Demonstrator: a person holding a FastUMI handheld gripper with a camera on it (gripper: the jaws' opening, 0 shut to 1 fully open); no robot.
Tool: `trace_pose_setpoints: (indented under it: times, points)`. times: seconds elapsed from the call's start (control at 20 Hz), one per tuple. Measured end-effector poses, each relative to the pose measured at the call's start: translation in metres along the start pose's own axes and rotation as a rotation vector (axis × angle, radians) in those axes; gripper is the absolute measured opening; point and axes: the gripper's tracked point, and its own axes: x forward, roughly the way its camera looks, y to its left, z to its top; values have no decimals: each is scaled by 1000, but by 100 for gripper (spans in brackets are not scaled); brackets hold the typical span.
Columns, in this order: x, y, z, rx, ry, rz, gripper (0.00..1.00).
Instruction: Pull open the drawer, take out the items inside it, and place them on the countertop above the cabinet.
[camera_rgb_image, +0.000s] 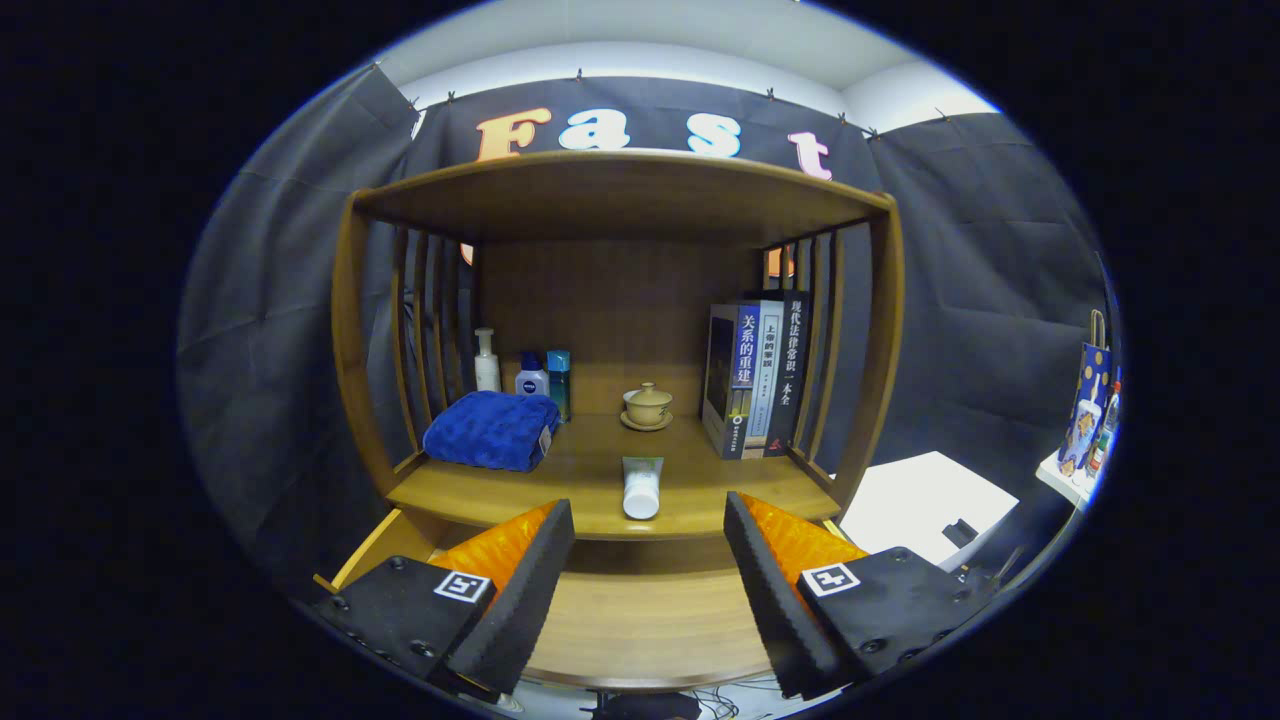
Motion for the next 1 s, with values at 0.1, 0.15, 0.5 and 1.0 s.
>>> trace_pose_setpoints:
  times: [0.1,0.15,0.5,1.0]
  points:
    - [-20,-3,-6,-18,-39,-10,98]
    - [-30,-1,-9,-22,-53,-4,98]
    - [-65,5,-68,-24,-80,27,98]
    - [-68,0,-168,40,54,13,99]
